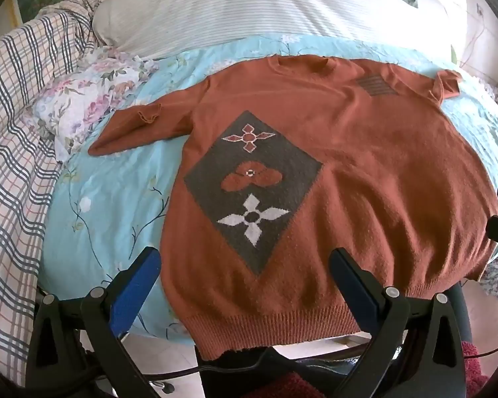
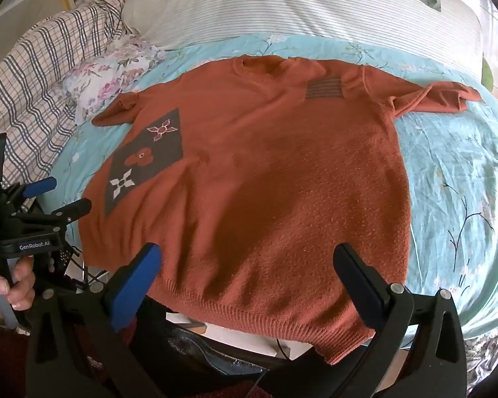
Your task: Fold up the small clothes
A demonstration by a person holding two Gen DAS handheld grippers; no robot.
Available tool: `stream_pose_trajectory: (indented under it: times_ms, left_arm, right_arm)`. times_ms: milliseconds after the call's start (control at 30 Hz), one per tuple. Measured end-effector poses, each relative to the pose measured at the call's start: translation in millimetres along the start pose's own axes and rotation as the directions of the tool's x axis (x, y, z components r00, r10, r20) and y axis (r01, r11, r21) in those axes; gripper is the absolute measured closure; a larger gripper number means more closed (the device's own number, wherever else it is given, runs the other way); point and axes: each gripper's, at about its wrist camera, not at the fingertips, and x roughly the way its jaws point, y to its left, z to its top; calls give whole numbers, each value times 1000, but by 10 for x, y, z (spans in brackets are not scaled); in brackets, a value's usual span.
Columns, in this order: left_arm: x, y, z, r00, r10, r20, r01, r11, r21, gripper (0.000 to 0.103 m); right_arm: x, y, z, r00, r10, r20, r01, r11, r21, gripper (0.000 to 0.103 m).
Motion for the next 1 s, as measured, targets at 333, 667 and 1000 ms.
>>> stream_pose_trajectory:
  times_ms: [333,667,1000]
  left_arm:
    - [16,5,18,1000,-12,1,12,1000,-2,1]
    - [-41,-15,-7,1000,-17,0,17,1000,-1,1]
    - [-48,-16,-7,1000,-17,6,17,1000,-2,1]
  right_arm:
    - [-13,23,-4,1000,1,4,-1,1000,-4,0]
    - [-41,38,16,1000,3,7,-3,1000,-8,0]
    - [-69,36,40,1000,5,7,-5,1000,-11,0]
